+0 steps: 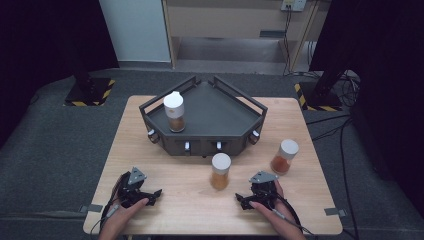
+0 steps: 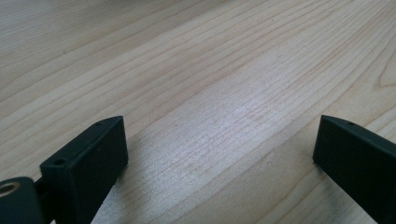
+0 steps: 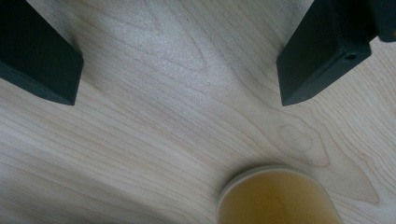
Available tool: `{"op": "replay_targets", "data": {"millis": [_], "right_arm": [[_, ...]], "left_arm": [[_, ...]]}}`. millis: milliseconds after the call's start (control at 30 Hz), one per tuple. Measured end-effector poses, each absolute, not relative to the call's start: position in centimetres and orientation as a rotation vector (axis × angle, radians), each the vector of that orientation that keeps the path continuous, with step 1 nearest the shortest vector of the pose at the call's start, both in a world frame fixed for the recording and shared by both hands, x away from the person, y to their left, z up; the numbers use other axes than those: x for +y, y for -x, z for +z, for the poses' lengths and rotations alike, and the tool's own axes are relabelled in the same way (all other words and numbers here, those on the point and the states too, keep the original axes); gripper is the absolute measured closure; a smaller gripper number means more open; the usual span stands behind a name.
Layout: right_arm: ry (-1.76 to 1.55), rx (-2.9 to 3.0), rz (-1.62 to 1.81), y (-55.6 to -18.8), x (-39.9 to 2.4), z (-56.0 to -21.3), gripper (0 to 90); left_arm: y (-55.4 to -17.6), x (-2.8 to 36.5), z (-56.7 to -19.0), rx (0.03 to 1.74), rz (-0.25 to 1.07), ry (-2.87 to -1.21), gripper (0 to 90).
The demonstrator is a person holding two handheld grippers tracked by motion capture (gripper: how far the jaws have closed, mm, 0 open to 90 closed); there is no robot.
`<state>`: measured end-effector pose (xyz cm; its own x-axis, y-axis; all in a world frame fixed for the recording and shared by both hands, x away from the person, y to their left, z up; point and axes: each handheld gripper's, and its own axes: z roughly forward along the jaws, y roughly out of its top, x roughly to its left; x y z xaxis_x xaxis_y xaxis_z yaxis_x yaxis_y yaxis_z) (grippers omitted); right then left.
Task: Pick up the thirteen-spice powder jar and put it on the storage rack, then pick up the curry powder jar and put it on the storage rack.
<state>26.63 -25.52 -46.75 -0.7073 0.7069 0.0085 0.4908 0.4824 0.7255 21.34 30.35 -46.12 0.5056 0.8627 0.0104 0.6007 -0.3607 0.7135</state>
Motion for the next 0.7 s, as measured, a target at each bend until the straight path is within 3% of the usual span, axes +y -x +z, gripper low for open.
{"op": "replay_targets", "data": {"millis": [700], "right_arm": [[-0.999, 2.454, 1.056, -26.89, -25.67, -46.70, 0.4]], "left_arm": [[-21.41, 30.32, -46.10, 1.196, 0.510, -2.094, 0.2]]}}
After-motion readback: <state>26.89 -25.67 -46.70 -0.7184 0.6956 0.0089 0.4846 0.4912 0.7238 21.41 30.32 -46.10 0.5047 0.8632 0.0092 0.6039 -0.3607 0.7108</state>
